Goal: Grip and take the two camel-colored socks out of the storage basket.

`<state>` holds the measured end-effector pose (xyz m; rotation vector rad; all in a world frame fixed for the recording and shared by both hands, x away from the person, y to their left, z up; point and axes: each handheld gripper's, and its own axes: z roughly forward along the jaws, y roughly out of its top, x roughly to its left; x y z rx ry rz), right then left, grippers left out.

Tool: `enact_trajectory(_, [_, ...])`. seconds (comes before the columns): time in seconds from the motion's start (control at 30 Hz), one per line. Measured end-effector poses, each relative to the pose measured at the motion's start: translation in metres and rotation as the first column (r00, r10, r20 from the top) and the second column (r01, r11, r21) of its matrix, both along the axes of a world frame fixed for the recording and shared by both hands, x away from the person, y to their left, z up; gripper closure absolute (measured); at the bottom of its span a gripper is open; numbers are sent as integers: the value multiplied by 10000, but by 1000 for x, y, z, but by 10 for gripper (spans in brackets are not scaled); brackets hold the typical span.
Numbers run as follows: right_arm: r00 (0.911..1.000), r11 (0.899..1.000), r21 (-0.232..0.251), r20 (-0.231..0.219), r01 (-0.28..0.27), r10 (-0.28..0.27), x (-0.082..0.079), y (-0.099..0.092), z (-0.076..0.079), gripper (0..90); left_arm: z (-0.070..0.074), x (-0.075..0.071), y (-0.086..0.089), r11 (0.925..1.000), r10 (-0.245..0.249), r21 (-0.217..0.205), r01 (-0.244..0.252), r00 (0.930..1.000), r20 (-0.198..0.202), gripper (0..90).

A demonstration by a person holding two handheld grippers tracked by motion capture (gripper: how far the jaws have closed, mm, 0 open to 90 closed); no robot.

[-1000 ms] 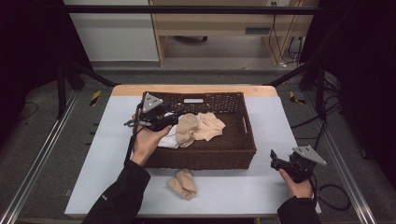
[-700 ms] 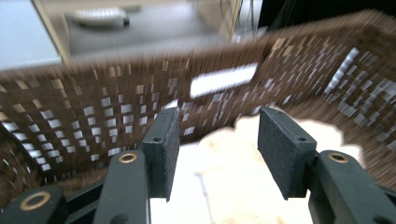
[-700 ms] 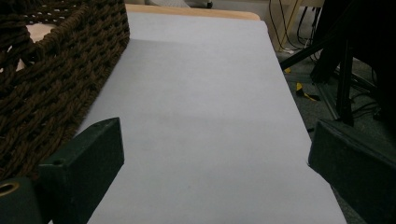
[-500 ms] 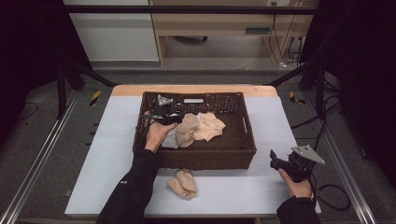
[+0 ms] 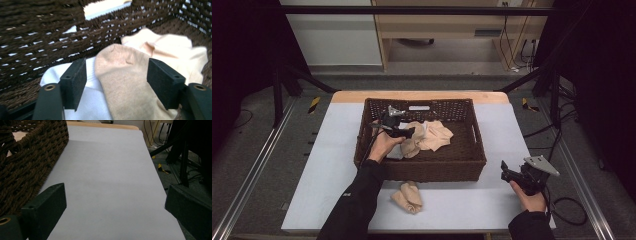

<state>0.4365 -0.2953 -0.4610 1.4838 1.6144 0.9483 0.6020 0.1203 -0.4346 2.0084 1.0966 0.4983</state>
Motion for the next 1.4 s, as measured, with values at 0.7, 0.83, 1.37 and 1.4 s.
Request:
enact_trajectory(0.7, [10000,10000,-15,-68,-12,12,0,1,-1,41,-4,-3,-5,9917,-600,1047,745,9890,-1353,799])
enact_trajectory(0.83, [10000,10000,-38,-61,-6,6,0,1,-1,41,5,-6,-5,9935,-647,869,736,9927,-1014,854])
enact_trajectory(1.37, [10000,10000,-70,-57,11,-12,0,0,-1,41,47,-27,-2,9923,-894,-715,1015,9838,1556,864])
enact_trajectory(1.4, [10000,10000,-82,-42,-6,5,0,0,-1,41,56,-32,2,9894,-805,-1044,1014,9788,1883,865])
